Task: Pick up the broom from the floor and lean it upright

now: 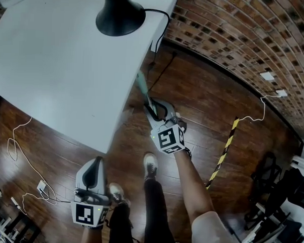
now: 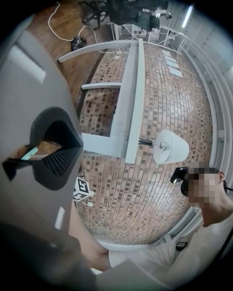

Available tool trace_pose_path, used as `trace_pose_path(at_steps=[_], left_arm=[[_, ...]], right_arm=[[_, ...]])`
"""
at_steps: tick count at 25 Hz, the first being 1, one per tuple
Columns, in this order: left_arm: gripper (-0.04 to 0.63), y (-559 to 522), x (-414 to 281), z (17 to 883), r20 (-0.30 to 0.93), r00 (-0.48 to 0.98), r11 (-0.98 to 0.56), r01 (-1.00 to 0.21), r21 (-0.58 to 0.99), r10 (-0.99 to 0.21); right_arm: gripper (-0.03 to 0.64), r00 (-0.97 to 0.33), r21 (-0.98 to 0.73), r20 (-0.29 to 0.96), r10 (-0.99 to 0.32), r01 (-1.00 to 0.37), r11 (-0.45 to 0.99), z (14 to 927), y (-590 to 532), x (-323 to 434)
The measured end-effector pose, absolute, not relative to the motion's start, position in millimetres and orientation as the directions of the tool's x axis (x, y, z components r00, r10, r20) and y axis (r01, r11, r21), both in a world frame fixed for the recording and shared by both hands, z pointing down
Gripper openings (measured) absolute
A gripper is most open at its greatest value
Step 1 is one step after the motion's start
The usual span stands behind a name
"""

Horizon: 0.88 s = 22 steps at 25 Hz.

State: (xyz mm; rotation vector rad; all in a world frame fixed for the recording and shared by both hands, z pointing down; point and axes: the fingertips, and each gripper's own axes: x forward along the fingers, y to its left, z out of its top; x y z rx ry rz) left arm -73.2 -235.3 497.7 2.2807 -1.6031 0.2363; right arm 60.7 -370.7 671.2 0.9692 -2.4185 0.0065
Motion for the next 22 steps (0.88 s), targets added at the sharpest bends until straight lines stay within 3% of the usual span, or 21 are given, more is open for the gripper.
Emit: trace_pose_path(at_steps=[22], left_arm=[[0.002, -231.9, -75.2, 498.7, 0.34, 0.331, -0.289, -0.942, 0.169, -0.88]], right_arm=[[0.178, -0.599, 0.144, 0.489, -0.634, -0.662, 0.736, 674.5, -374.4, 74.9]])
